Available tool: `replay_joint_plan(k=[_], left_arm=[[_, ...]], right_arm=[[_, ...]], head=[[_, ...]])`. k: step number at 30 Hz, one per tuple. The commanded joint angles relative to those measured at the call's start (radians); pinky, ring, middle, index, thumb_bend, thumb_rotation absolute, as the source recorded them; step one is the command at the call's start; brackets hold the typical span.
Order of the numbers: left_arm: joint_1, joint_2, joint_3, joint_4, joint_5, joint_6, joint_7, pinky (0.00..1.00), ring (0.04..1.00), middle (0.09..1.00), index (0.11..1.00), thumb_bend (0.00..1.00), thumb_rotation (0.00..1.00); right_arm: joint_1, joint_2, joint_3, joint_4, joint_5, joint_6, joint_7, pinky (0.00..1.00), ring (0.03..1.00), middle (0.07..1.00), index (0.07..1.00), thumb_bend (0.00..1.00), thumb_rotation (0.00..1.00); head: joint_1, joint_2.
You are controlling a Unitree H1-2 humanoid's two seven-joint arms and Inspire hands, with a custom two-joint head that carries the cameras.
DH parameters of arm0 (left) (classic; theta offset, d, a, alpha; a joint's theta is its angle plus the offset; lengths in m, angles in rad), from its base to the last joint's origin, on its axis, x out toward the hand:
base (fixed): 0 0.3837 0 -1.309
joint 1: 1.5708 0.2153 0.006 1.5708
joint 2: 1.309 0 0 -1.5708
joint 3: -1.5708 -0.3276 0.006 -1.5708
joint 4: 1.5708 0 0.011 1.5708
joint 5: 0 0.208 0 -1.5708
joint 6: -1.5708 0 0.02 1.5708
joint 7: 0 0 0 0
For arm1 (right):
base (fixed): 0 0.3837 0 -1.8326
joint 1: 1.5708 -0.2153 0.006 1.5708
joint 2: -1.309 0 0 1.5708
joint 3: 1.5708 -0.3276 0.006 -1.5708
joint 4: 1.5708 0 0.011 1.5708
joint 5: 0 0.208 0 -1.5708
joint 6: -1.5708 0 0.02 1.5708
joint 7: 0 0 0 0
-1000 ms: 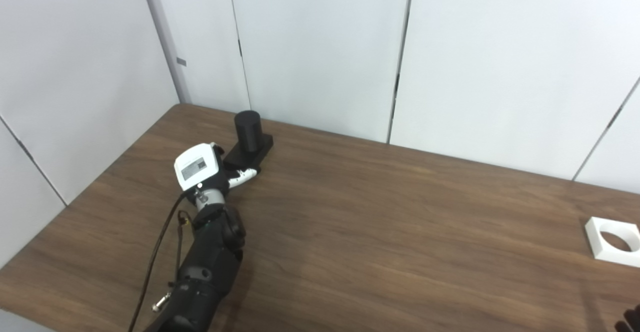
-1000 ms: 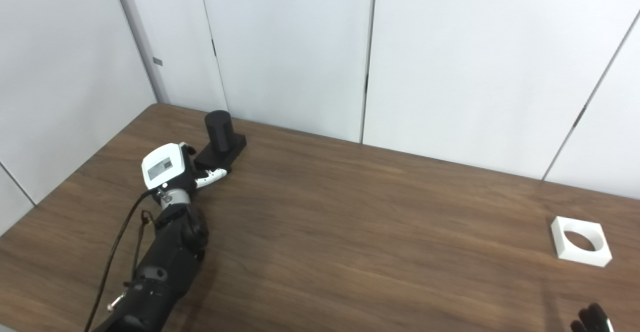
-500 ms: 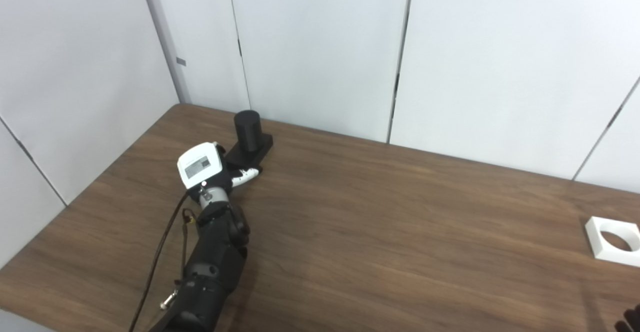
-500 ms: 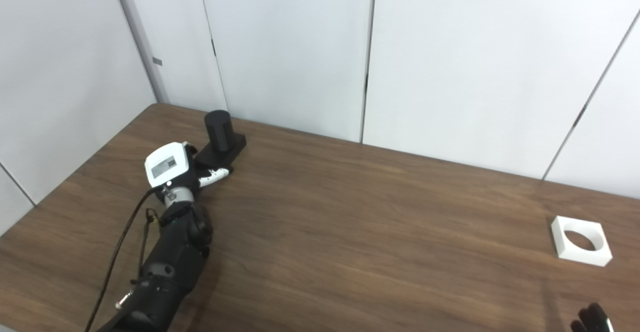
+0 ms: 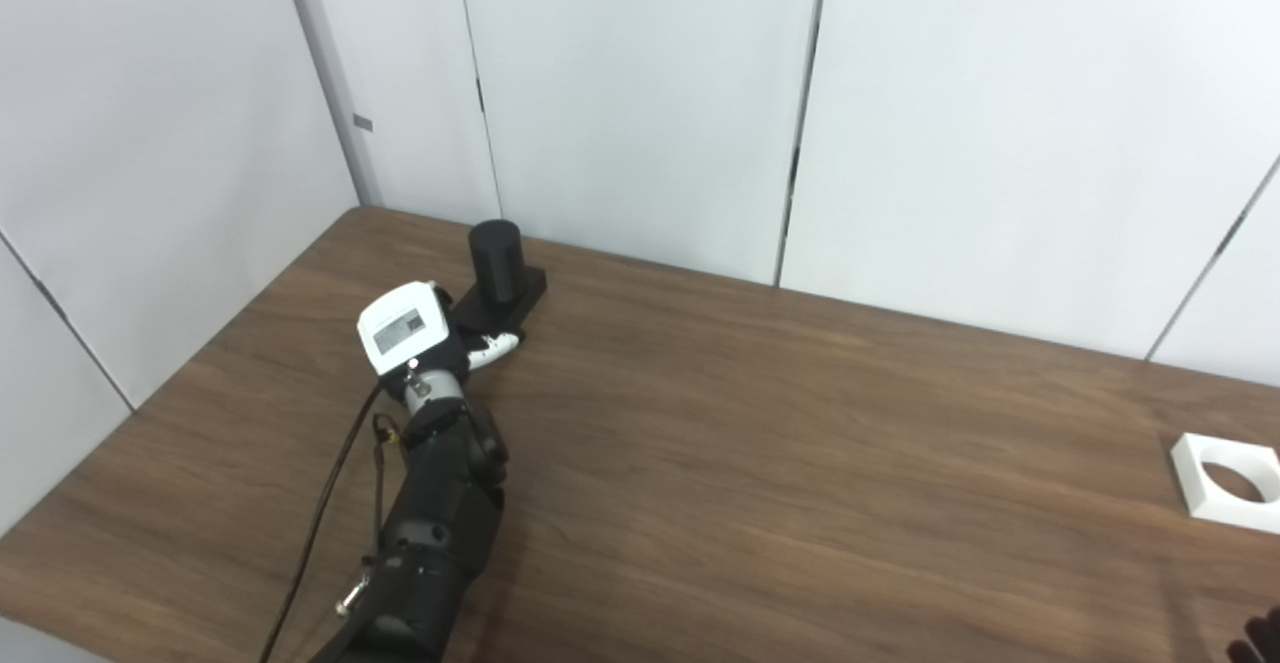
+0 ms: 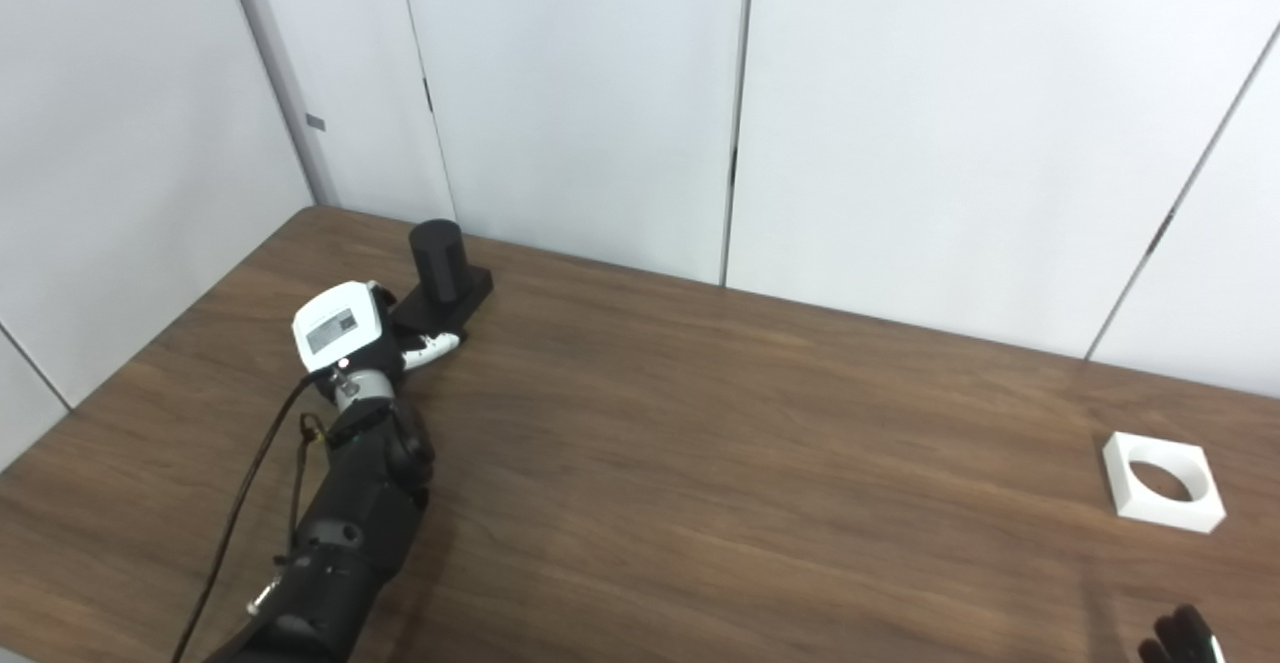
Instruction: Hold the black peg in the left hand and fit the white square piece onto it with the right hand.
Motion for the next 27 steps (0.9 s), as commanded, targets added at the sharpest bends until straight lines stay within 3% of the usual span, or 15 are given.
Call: replay_joint_plan(k=[1, 18, 25, 27], left_arm=[[-0.035, -0.017, -0.005, 0.006, -0.015, -0.001, -0.015, 0.67, 0.772, 0.784, 0.715, 0.82, 0.54], [-0.049, -0.021, -0.012, 0.033, -0.015, -0.001, 0.0, 0.68, 0.773, 0.778, 0.714, 0.79, 0.51], [-0.035, -0.008, -0.055, 0.028, -0.079, -0.001, 0.04, 0.69, 0.775, 0.767, 0.663, 0.72, 0.38], [-0.03, -0.002, -0.071, 0.026, -0.115, -0.002, 0.057, 0.7, 0.778, 0.764, 0.61, 0.71, 0.32]], right_arm=[[-0.008, -0.001, 0.0, -0.043, 0.004, -0.017, 0.003, 1.0, 1.0, 1.0, 1.0, 0.78, 0.97], [-0.006, 0.003, 0.01, -0.051, -0.009, -0.018, -0.001, 1.0, 1.0, 1.0, 1.0, 0.74, 1.0], [-0.005, 0.01, 0.009, -0.061, -0.009, -0.01, -0.004, 1.0, 1.0, 1.0, 1.0, 0.75, 0.99], [-0.005, 0.009, 0.009, -0.063, -0.011, -0.008, -0.004, 1.0, 1.0, 1.0, 1.0, 0.73, 1.0]], head=[[0.004, 0.001], [-0.003, 0.001], [-0.002, 0.001], [-0.002, 0.001]])
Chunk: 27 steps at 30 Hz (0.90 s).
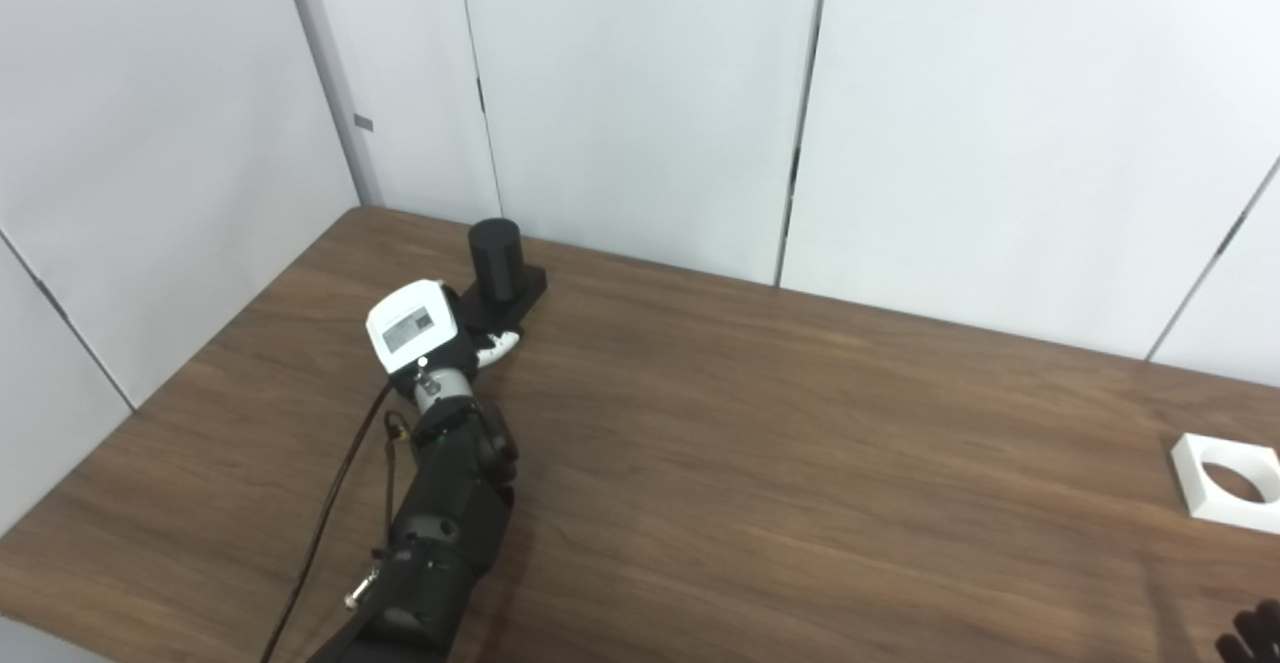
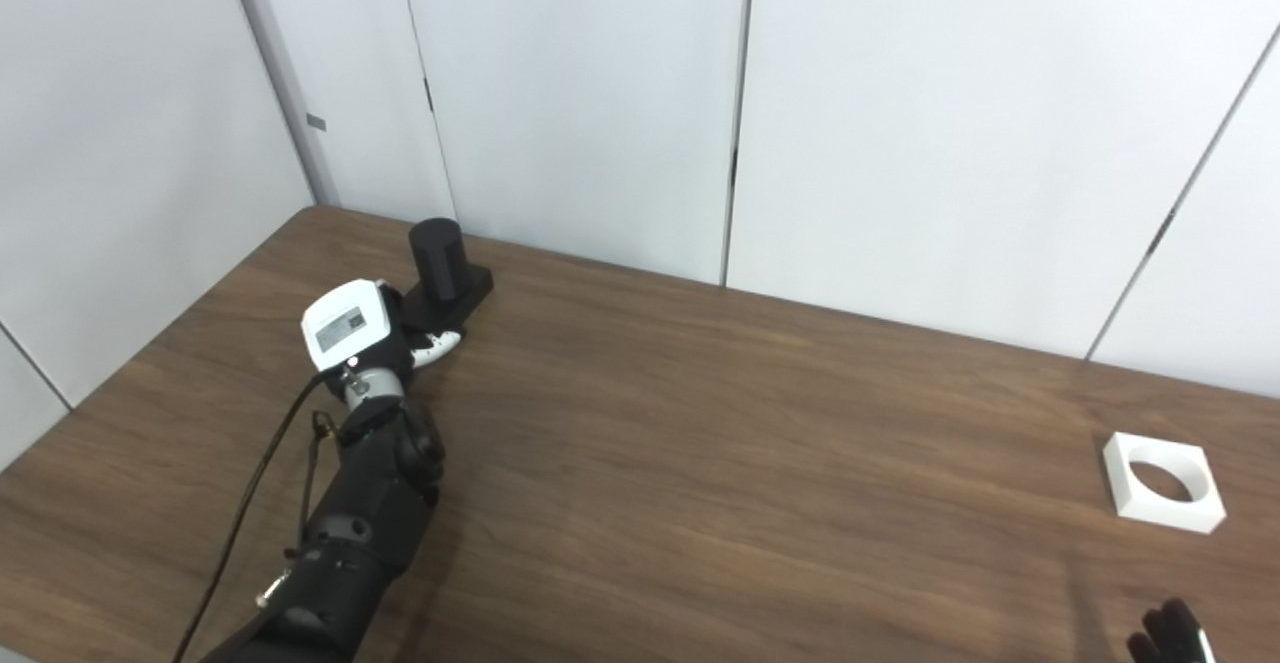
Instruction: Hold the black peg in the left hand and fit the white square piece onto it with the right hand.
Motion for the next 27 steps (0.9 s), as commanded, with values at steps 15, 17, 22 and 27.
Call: replay_joint_plan(k=[15, 17, 22, 27], left_arm=[[0.012, 0.039, -0.123, 0.003, -0.237, -0.017, 0.111, 0.69, 0.79, 0.766, 0.479, 0.52, 0.05], [0.011, 0.044, -0.134, 0.007, -0.246, -0.017, 0.12, 0.67, 0.772, 0.749, 0.48, 0.52, 0.05], [0.023, 0.048, -0.152, -0.022, -0.266, -0.01, 0.115, 0.65, 0.757, 0.735, 0.48, 0.52, 0.04], [0.072, 0.052, -0.176, -0.115, -0.283, -0.018, 0.089, 0.65, 0.728, 0.697, 0.481, 0.52, 0.05]], right_arm=[[-0.005, -0.003, -0.007, -0.064, 0.012, 0.011, -0.003, 1.0, 1.0, 1.0, 1.0, 0.73, 1.0], [-0.006, -0.005, -0.006, -0.063, 0.009, 0.008, -0.001, 1.0, 1.0, 1.0, 1.0, 0.72, 1.0], [-0.006, -0.003, -0.005, -0.064, 0.008, 0.009, -0.002, 1.0, 1.0, 1.0, 1.0, 0.72, 1.0], [-0.007, 0.003, -0.003, -0.072, 0.003, 0.016, -0.008, 1.0, 1.0, 1.0, 1.0, 0.7, 1.0]], head=[[0.002, 0.006], [0.003, 0.005], [-0.006, 0.005], [-0.021, 0.008]])
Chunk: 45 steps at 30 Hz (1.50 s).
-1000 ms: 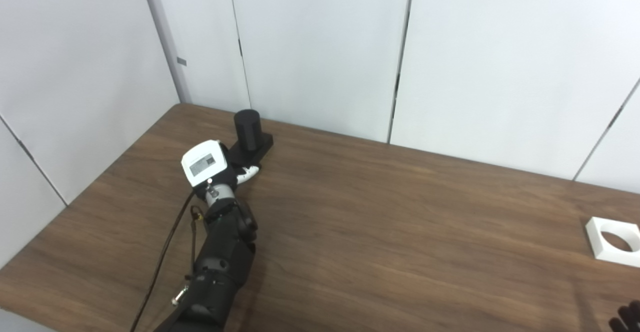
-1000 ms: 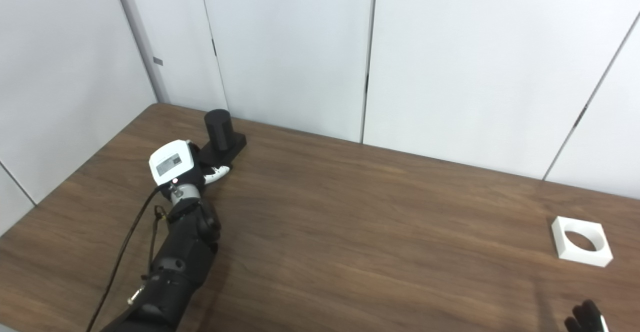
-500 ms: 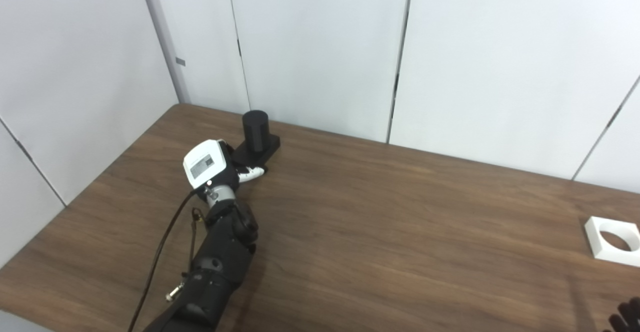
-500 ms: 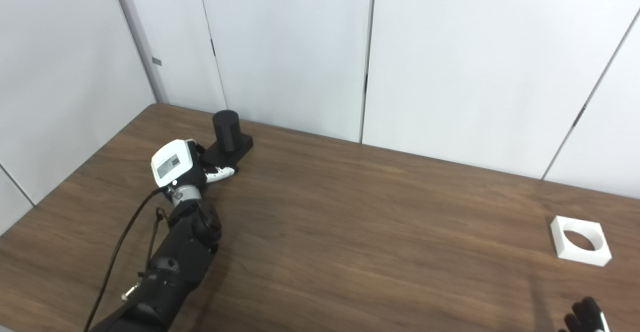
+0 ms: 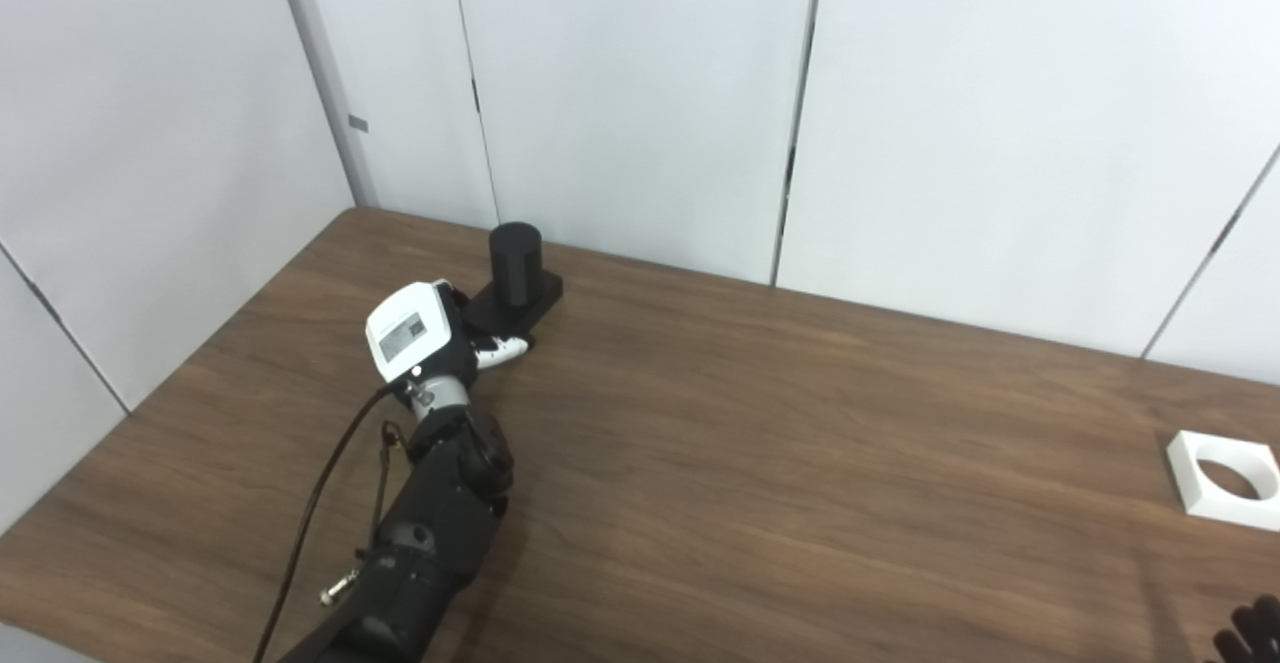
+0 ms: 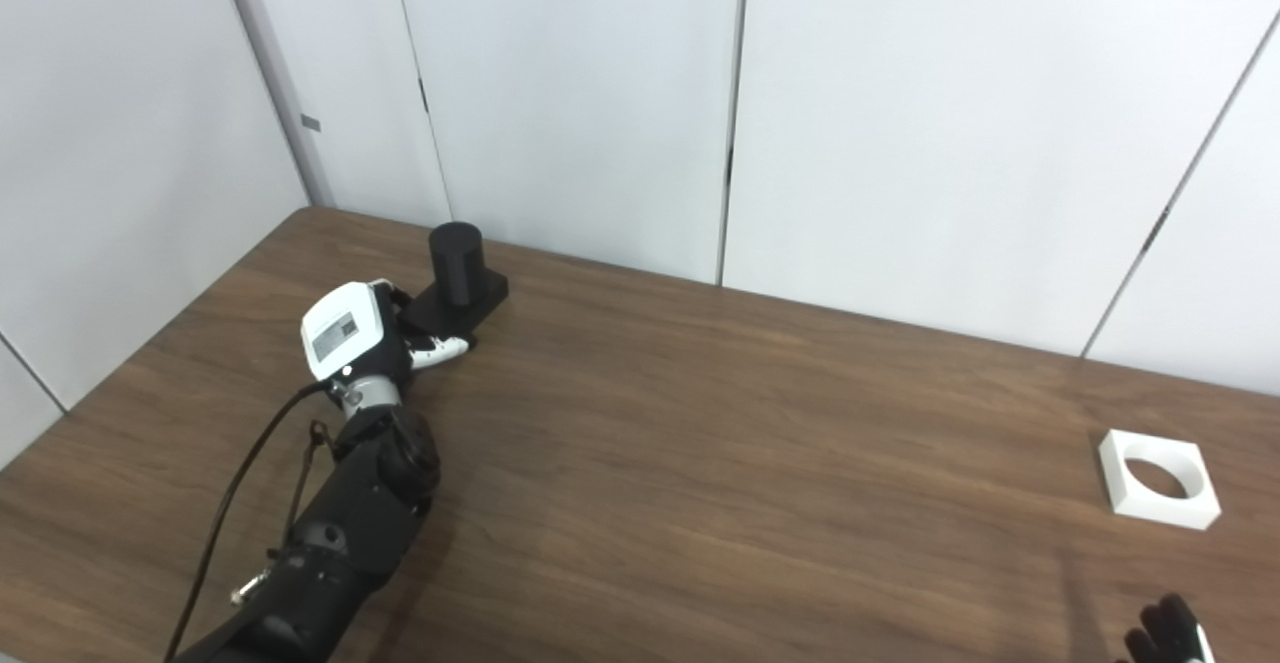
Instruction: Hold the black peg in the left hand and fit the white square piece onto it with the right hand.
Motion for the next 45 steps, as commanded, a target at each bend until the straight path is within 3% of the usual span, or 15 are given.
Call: replay_joint_plan(k=[1, 8, 11, 15, 21, 29, 34, 38, 43, 45], left_arm=[[0.025, -0.009, -0.024, -0.059, -0.012, -0.004, -0.034, 0.66, 0.726, 0.692, 0.481, 0.52, 0.05], [0.13, 0.0, -0.083, -0.258, 0.008, 0.001, -0.126, 0.82, 0.817, 0.734, 0.483, 0.52, 0.05], [0.176, -0.001, -0.111, -0.355, -0.002, -0.021, -0.165, 0.81, 0.837, 0.748, 0.484, 0.52, 0.05], [0.225, 0.01, -0.171, -0.507, 0.024, -0.004, -0.268, 0.81, 0.859, 0.774, 0.486, 0.52, 0.05], [0.278, 0.048, -0.233, -0.669, 0.018, -0.043, -0.415, 0.83, 0.873, 0.798, 0.487, 0.52, 0.05], [0.395, 0.095, -0.29, -0.867, -0.005, -0.126, -0.584, 0.78, 0.85, 0.793, 0.487, 0.52, 0.05], [0.459, 0.105, -0.29, -0.911, -0.095, -0.219, -0.659, 0.75, 0.86, 0.808, 0.487, 0.52, 0.05], [0.489, 0.109, -0.301, -0.896, -0.173, -0.315, -0.698, 0.78, 0.874, 0.811, 0.487, 0.52, 0.05], [0.529, 0.086, -0.351, -0.894, -0.131, -0.374, -0.695, 0.77, 0.853, 0.794, 0.486, 0.52, 0.05], [0.556, 0.061, -0.377, -0.888, -0.07, -0.397, -0.661, 0.76, 0.844, 0.788, 0.486, 0.52, 0.05]], right_arm=[[-0.009, 0.003, -0.002, -0.045, 0.005, -0.01, -0.006, 1.0, 1.0, 1.0, 1.0, 0.7, 1.0], [-0.009, 0.012, 0.006, -0.051, -0.011, -0.008, -0.012, 1.0, 1.0, 1.0, 1.0, 0.64, 1.0], [-0.008, 0.016, 0.011, -0.065, -0.02, 0.008, -0.02, 1.0, 1.0, 1.0, 1.0, 0.62, 1.0], [-0.007, 0.018, 0.017, -0.078, -0.03, 0.02, -0.028, 1.0, 1.0, 1.0, 1.0, 0.6, 1.0], [-0.008, 0.024, 0.027, -0.094, -0.057, 0.036, -0.041, 1.0, 1.0, 1.0, 1.0, 0.59, 1.0], [-0.013, 0.036, 0.049, -0.083, -0.071, 0.013, -0.043, 1.0, 1.0, 1.0, 1.0, 0.53, 1.0], [-0.015, 0.044, 0.055, -0.051, -0.054, -0.008, -0.038, 1.0, 1.0, 0.998, 1.0, 0.5, 1.0], [-0.018, 0.056, 0.062, -0.043, -0.069, -0.014, -0.05, 1.0, 1.0, 0.982, 1.0, 0.53, 1.0], [-0.022, 0.069, 0.073, -0.034, -0.1, -0.031, -0.072, 1.0, 1.0, 0.952, 1.0, 0.55, 1.0], [-0.027, 0.074, 0.077, -0.031, -0.096, -0.031, -0.08, 1.0, 1.0, 0.942, 1.0, 0.56, 1.0]], head=[[-0.006, 0.002], [-0.023, 0.003], [-0.03, 0.005], [-0.041, 0.009], [-0.071, 0.021], [-0.17, 0.056], [-0.228, 0.064], [-0.271, 0.08], [-0.305, 0.096], [-0.32, 0.107]])
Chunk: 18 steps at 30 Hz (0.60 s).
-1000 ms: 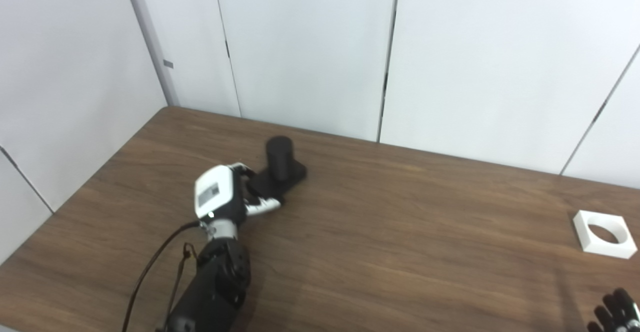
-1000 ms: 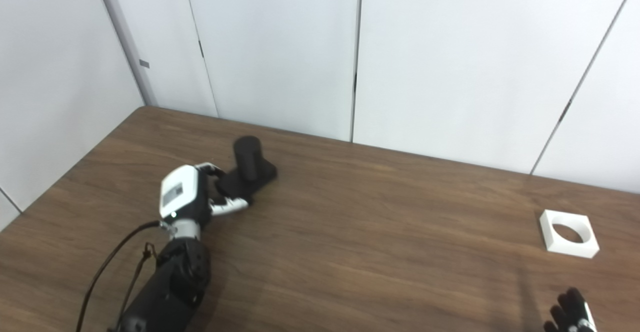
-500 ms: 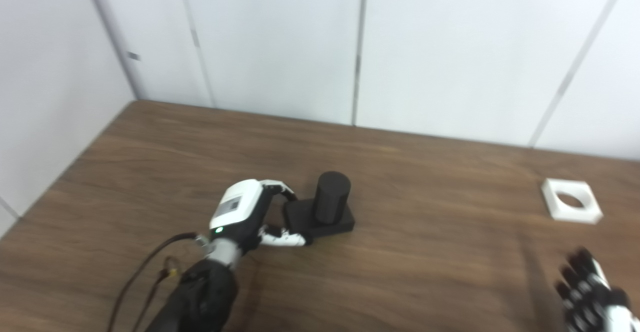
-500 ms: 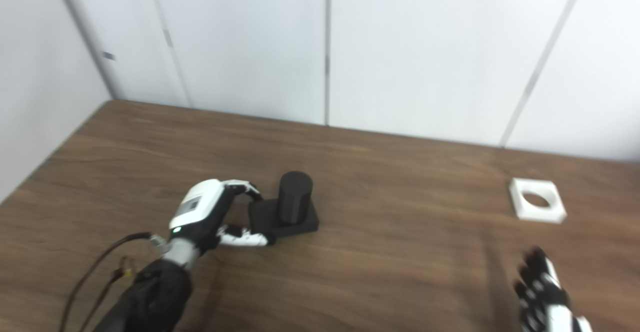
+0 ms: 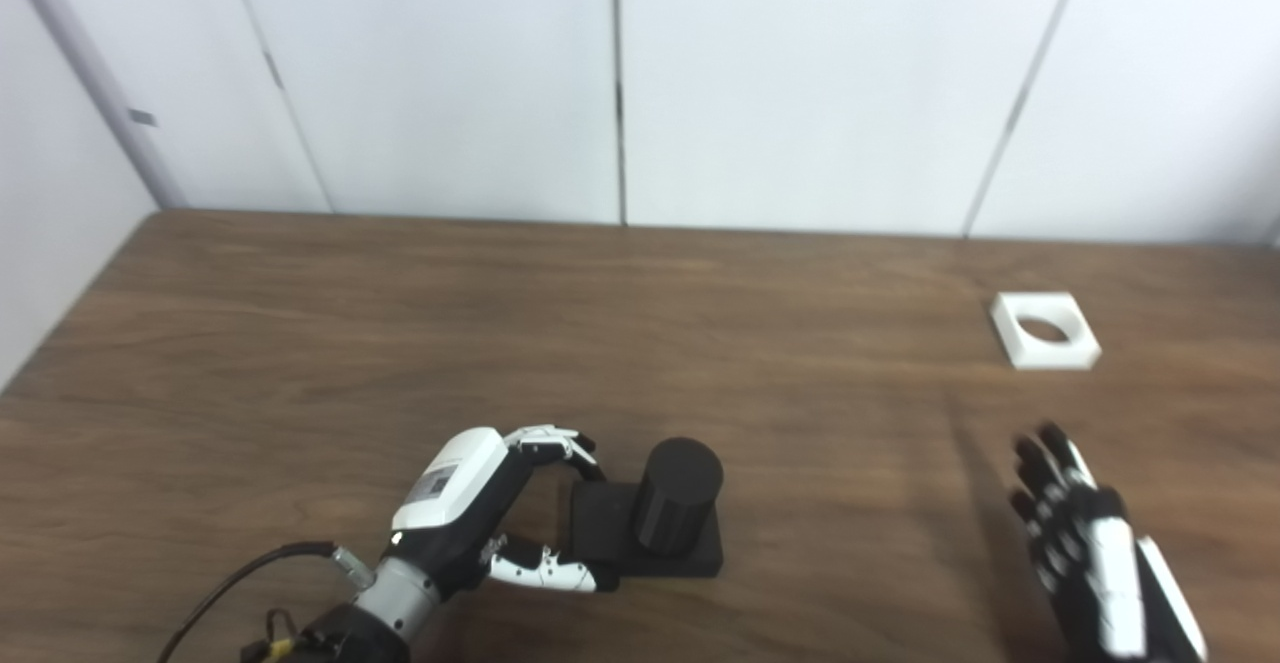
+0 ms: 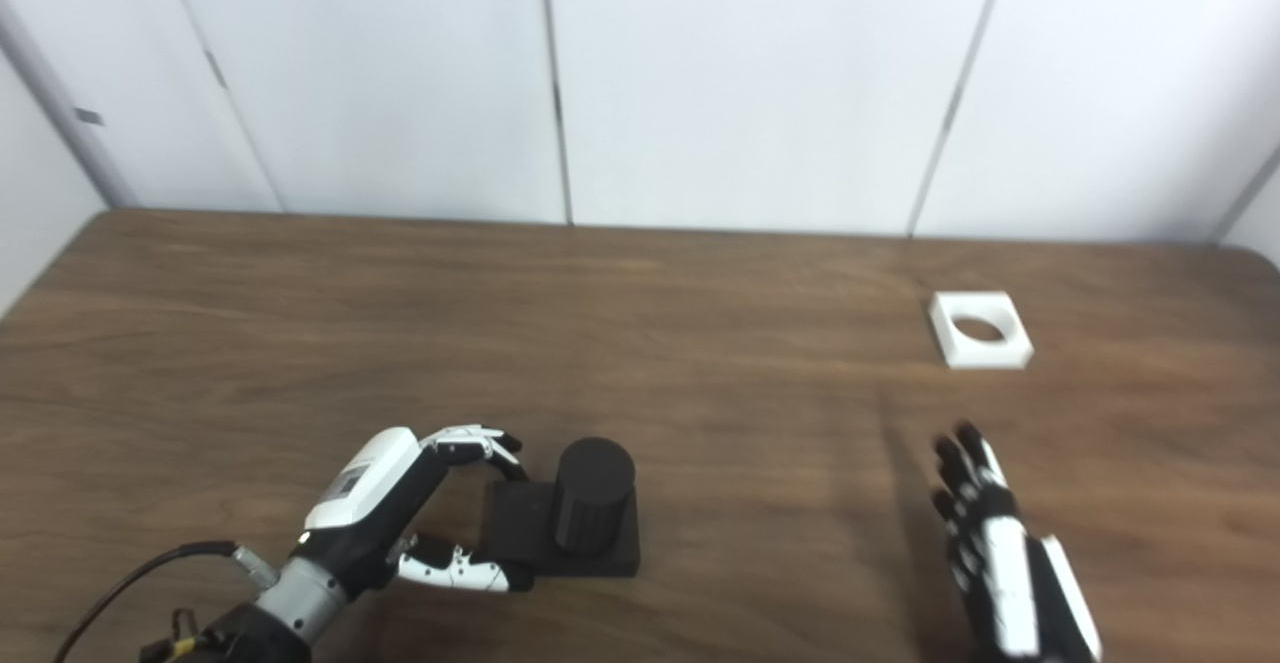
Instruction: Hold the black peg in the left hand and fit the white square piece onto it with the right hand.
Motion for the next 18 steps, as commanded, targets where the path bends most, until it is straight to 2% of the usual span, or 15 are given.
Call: replay_joint_plan(k=[1, 4, 9, 12, 18], left_arm=[[0.033, -0.028, -0.044, 0.001, 0.048, -0.042, 0.006, 0.77, 0.835, 0.78, 0.486, 0.52, 0.05], [0.047, -0.045, -0.072, 0.023, 0.087, -0.088, 0.027, 0.82, 0.837, 0.781, 0.486, 0.52, 0.05], [0.056, -0.059, -0.111, 0.052, 0.114, -0.141, 0.015, 0.88, 0.852, 0.794, 0.487, 0.52, 0.05], [0.058, -0.066, -0.119, 0.062, 0.132, -0.156, 0.016, 0.9, 0.86, 0.798, 0.487, 0.52, 0.05], [0.054, -0.065, -0.134, 0.085, 0.233, -0.156, 0.015, 0.89, 0.852, 0.786, 0.486, 0.52, 0.05]], right_arm=[[-0.022, 0.05, 0.003, -0.006, 0.0, -0.048, -0.014, 1.0, 1.0, 0.936, 1.0, 0.56, 1.0], [-0.027, 0.049, 0.012, -0.007, -0.008, -0.041, -0.024, 1.0, 1.0, 0.933, 1.0, 0.58, 1.0], [-0.033, 0.045, 0.03, -0.011, -0.026, -0.036, -0.037, 1.0, 1.0, 0.933, 1.0, 0.6, 1.0], [-0.035, 0.044, 0.039, -0.015, -0.034, -0.032, -0.043, 1.0, 1.0, 0.936, 1.0, 0.61, 1.0], [-0.033, 0.044, 0.048, -0.023, -0.034, -0.023, -0.048, 1.0, 1.0, 0.94, 1.0, 0.62, 1.0]], head=[[-0.009, 0.006], [-0.026, 0.019], [-0.05, 0.035], [-0.063, 0.042], [-0.068, 0.044]])
